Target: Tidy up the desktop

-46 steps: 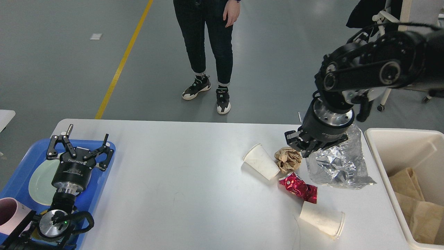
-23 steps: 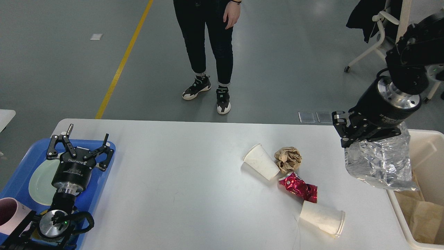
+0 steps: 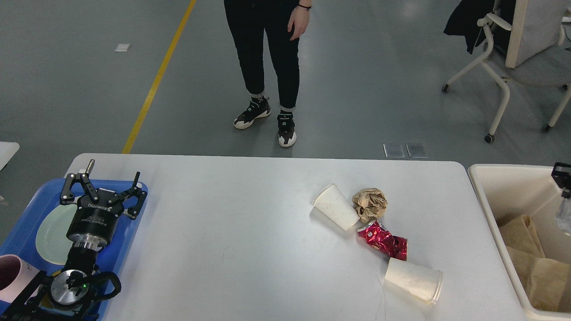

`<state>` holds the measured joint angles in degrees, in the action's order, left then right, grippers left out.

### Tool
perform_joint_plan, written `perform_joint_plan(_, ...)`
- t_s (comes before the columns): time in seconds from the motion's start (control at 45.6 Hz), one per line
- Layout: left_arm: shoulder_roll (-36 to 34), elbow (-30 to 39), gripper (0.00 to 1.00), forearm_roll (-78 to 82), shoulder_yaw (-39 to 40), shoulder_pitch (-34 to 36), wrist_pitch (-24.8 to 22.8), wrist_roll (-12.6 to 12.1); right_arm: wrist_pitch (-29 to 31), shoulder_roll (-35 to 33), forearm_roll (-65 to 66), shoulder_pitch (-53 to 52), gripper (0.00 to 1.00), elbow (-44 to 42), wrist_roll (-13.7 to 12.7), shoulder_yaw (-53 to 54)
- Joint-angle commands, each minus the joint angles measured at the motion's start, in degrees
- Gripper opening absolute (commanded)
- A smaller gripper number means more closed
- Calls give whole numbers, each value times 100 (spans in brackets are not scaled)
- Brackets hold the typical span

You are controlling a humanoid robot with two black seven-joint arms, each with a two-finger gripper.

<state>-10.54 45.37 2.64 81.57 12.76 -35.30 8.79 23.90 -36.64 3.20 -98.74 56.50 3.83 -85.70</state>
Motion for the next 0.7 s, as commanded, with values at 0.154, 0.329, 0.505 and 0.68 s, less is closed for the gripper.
perform_joint_plan(0.154, 0, -2, 97, 0, 8, 8, 6, 0, -70, -54, 5, 4080, 0, -3442, -5, 2662)
perform_joint_plan(0.329, 0, -2, 97, 0, 8, -1, 6, -9, -543, 877, 14, 5838, 0, -5253, -5, 3454)
perform_joint_plan(0.505, 0, -2, 97, 0, 8, 8, -3, 0, -1678, 1388, 14, 6517, 0, -5483, -14, 3525)
perform_joint_plan(0.68, 0, -2, 97, 0, 8, -1, -3, -9, -1854, 1520, 5, 6596, 0, -5492, -22, 3534)
